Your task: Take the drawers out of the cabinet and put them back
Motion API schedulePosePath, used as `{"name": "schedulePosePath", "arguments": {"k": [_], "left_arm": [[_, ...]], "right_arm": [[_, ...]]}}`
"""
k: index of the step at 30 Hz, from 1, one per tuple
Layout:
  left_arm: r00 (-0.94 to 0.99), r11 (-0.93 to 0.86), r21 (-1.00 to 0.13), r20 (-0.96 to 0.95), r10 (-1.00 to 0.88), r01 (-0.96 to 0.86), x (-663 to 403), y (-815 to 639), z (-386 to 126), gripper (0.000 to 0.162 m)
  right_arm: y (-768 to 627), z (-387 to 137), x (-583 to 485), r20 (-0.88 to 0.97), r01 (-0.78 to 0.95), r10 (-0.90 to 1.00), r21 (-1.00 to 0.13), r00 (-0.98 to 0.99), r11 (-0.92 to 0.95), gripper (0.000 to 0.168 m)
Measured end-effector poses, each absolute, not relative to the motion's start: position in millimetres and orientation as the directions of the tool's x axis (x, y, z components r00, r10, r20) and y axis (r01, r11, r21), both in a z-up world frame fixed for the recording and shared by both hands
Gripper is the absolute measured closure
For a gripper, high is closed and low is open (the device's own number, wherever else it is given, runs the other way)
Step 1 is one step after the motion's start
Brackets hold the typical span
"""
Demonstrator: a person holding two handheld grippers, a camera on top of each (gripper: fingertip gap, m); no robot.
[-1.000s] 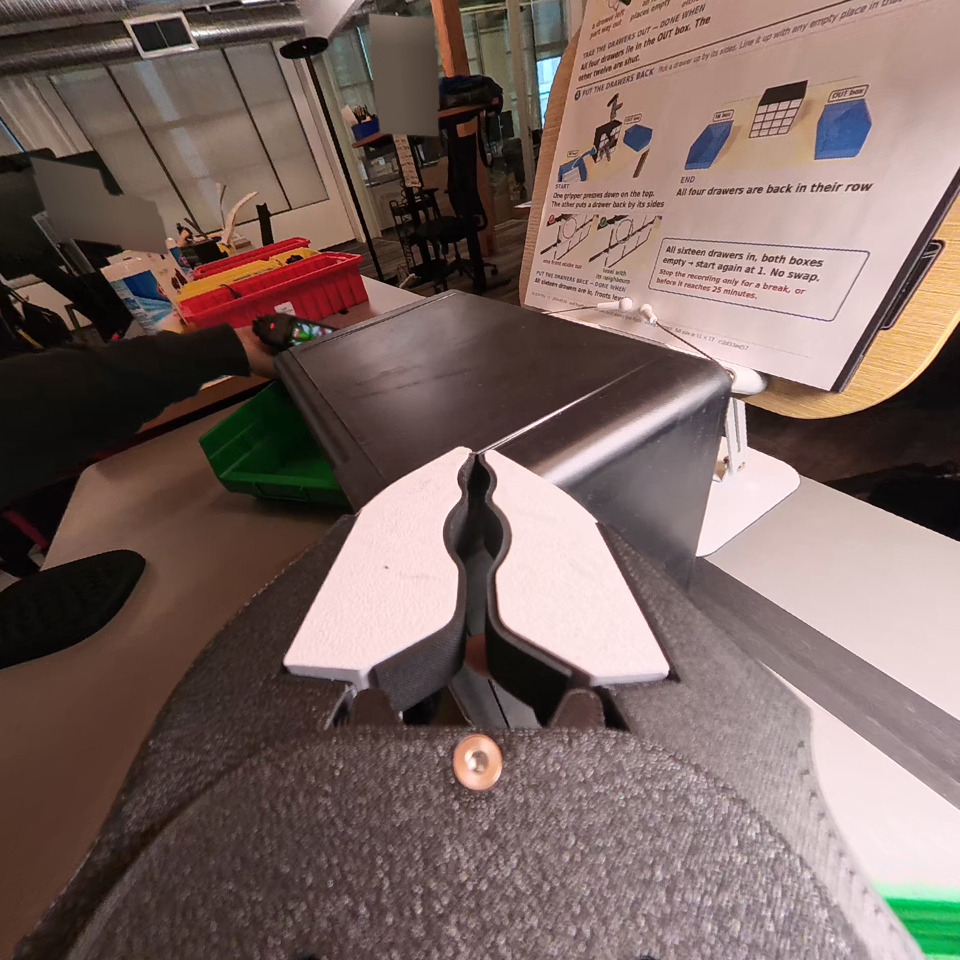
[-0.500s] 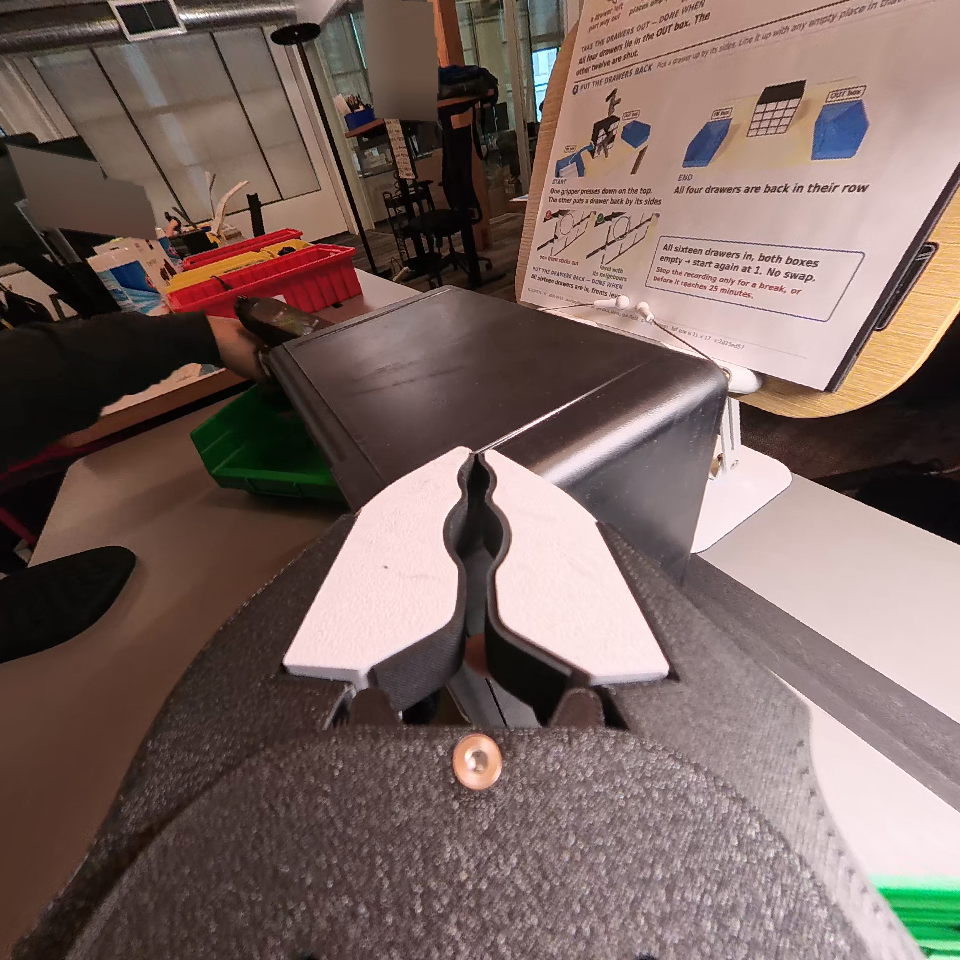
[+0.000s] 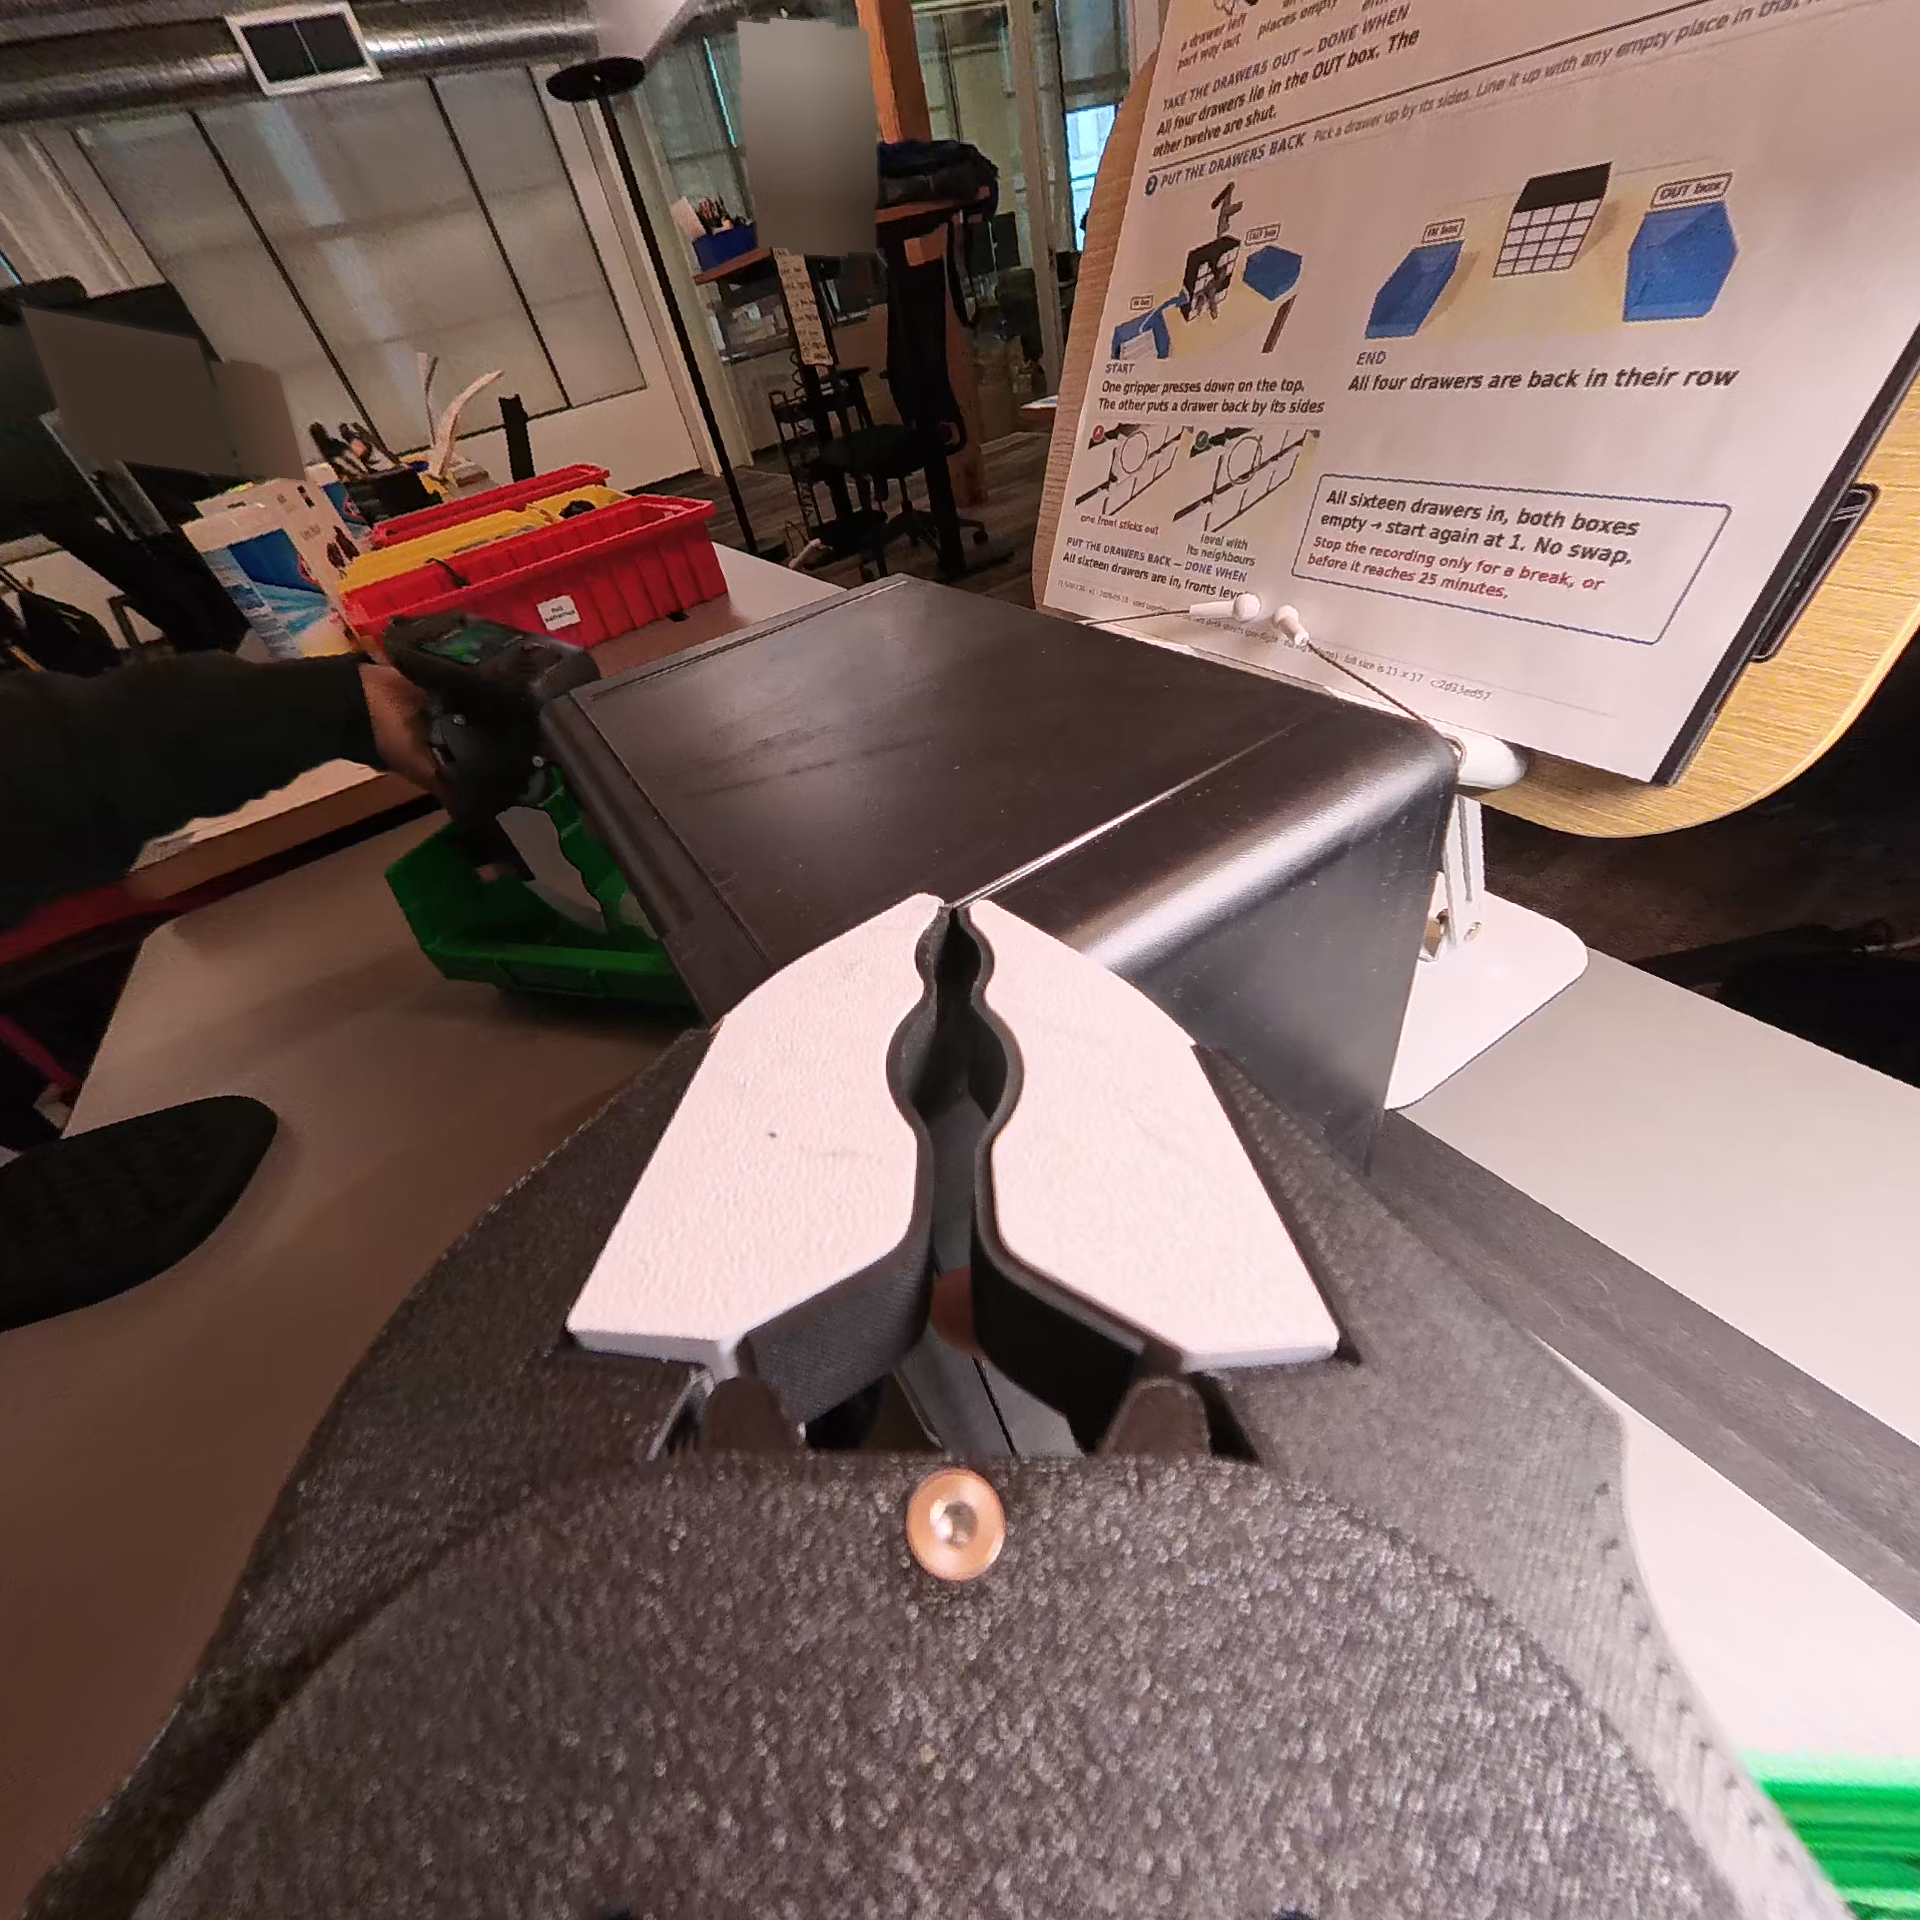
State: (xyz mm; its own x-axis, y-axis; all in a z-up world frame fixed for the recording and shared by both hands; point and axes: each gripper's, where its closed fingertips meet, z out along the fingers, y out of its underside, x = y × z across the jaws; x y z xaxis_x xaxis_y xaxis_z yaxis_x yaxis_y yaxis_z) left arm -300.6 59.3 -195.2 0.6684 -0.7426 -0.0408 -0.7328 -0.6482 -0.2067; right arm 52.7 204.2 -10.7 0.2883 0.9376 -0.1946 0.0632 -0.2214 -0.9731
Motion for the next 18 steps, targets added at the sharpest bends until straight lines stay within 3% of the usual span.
{"name": "schedulePosePath", "arguments": {"k": [2,5,11,14,18], "left_arm": [[0.659,-0.639,-0.169,-0.123,-0.742,-0.751,-313,61,-198,0.115],[0.664,-0.634,-0.198,-0.199,-0.721,-0.748,-311,68,-200,0.117],[0.640,-0.631,-0.148,-0.329,-0.694,-0.761,-307,74,-212,0.127],[0.649,-0.650,-0.152,-0.394,-0.651,-0.745,-311,80,-213,0.142],[0.618,-0.653,-0.134,-0.506,-0.602,-0.746,-325,83,-204,0.143]], "right_arm": [[204,-11,53,-0.193,0.065,0.937,-0.973,0.290,-0.220,0.168],[204,-11,53,-0.190,0.067,0.937,-0.974,0.293,-0.218,0.168],[204,-11,53,-0.190,0.068,0.936,-0.973,0.298,-0.219,0.168],[204,-11,53,-0.183,0.073,0.935,-0.974,0.303,-0.214,0.168],[204,-11,53,-0.175,0.079,0.935,-0.975,0.309,-0.208,0.168]]}}
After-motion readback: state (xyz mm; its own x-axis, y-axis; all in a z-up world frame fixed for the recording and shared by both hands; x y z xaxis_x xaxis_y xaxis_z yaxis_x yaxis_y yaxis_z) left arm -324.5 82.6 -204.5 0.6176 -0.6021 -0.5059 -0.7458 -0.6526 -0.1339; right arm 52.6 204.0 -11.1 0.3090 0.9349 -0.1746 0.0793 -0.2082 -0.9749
